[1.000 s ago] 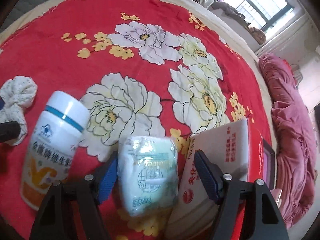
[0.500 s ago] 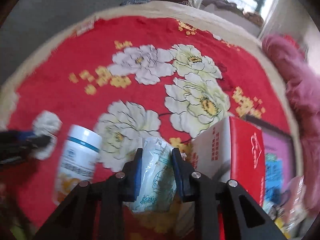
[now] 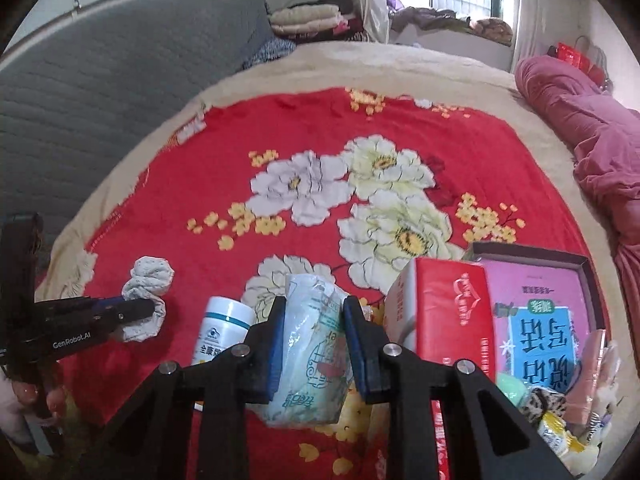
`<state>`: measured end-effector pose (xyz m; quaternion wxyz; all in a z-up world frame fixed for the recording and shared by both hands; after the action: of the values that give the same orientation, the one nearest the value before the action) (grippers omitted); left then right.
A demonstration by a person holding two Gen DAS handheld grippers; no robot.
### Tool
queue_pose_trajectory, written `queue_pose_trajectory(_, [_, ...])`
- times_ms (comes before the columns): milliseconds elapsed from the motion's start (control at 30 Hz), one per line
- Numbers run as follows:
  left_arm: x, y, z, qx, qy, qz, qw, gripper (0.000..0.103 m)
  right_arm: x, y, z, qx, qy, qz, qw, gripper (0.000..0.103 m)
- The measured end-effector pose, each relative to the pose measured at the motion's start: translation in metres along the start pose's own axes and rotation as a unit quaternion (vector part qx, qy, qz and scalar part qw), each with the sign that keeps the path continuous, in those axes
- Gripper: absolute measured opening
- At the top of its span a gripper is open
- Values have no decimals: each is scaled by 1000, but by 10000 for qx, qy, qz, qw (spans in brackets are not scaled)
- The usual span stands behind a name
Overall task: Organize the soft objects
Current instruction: 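Carry the scrunchie and wet-wipes pack over to the pink tray with both tools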
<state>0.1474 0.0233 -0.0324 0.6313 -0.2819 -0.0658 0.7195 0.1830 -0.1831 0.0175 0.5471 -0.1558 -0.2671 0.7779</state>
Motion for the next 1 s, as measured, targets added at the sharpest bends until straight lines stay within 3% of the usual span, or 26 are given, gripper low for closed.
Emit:
queue_pose_trajectory(200, [-57,-13,26,-231,226,-511,9982,18,-22,-4,46,-446,41,-217,9988,28])
queue_pose_trajectory(467, [-156,-20,32,-248,611,-1281,9896,18,-108,18,117,-890,588,-933,9899,28])
queue_pose_trajectory(767, [-279,3,1,93,1044,-2128,9715,18,-196,73,155,-917,1143,-1688,9747,28])
queue_pose_trajectory(1000, [-338,38,-32,503,1137,-2589,9579,18,-235,110,152,-794,1200,-1996,9693,28])
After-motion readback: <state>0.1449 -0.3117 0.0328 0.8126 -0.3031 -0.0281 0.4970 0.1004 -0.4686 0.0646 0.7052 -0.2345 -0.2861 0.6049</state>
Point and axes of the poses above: each gripper's, at about its wrist camera, not at the fingertips, and z roughly against the way its jaws point, x to its left, y to its underside, the point moved 3 cm from there along -z, roughly the way its jaws point, and after that the axes turned 1 degree about x, right-handed, at the moved point
